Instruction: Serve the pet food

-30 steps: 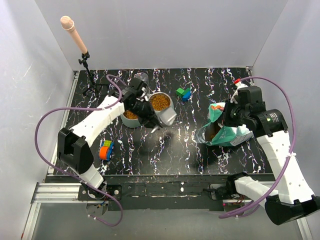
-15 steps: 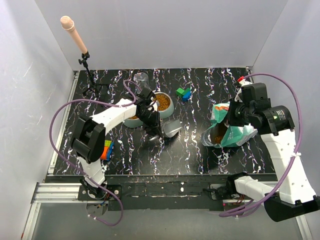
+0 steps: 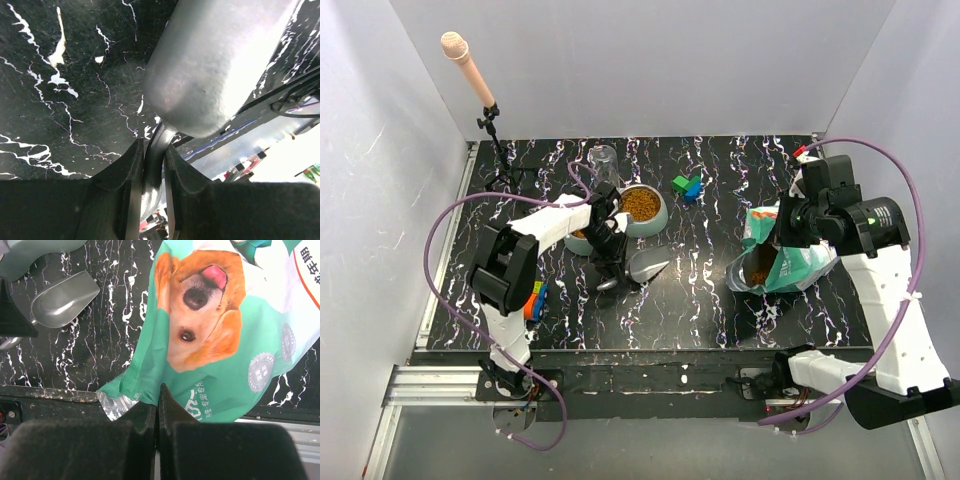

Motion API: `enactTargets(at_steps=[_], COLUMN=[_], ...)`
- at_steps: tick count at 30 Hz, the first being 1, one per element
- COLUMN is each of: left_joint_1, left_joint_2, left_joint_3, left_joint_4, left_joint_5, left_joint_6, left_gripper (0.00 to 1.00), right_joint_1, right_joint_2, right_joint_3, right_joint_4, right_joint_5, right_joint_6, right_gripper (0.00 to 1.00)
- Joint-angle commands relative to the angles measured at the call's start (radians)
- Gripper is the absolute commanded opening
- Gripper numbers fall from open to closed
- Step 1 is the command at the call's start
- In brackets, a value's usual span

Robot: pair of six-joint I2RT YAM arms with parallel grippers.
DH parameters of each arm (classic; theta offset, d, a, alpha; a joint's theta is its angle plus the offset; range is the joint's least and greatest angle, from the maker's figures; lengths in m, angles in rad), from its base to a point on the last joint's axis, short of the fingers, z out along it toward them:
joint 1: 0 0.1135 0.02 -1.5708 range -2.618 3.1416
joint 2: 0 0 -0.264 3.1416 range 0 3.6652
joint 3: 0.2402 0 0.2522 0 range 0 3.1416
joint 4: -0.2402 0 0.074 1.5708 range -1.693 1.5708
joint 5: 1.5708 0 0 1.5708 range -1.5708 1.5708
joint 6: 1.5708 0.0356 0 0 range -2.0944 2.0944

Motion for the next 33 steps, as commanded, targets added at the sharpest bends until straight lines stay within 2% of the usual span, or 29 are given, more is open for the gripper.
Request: enactTargets(at_steps=[1,8,12,16,19,20,24,27,30,33], left_joint_1=[0.004,0.004,0.004,0.001,-0.014,-0.025,-0.102,-0.148,-0.194,-0.255], left_joint_2=[0.054,0.045,-0.012,-0.071,-0.14,-0.168,-0.275,-0.314,-0.3,-0.292], left_joint_3=[0.025,0.131,0.175,0.217,0.255,0.272,0.291,0.277,0.297,0.346], left_joint_4=[-0.047,-0.144,-0.187,-0.219,-0.21,-0.185,0.018,0.109,0.103,0.073], left_joint_5=[-0.178,-0.326,-0.324,-0.303,-0.213,-0.153,0.03,0.032,0.026,-0.016], left_joint_6=[0.009,-0.027,-0.077,-0.178,-0.244,-0.264,-0.384,-0.438,-0.418,-0.374], left_gripper=[0.2,0.5,0.63,0.67,0.71,0.76,0.85,0.86,0.82,0.83], right_joint_1=[0.005,0.028,0.049,0.088,0.126,0.144,0.221,0.273,0.318,0.348], right_joint_2=[0.013,0.037,0.048,0.066,0.088,0.095,0.129,0.157,0.192,0.215], right_joint_3=[0.111,0.109,0.1,0.102,0.109,0.111,0.126,0.155,0.201,0.244], right_joint_4=[0.023,0.004,0.016,0.035,0.056,0.064,0.095,0.122,0.13,0.133], right_joint_5=[-0.082,-0.155,-0.187,-0.198,-0.212,-0.216,-0.225,-0.231,-0.227,-0.239], right_joint_6=[0.0,0.014,0.026,0.043,0.06,0.066,0.094,0.12,0.137,0.158], right_gripper=[0.01,0.01,0.01,0.01,0.01,0.01,0.01,0.01,0.01,0.01])
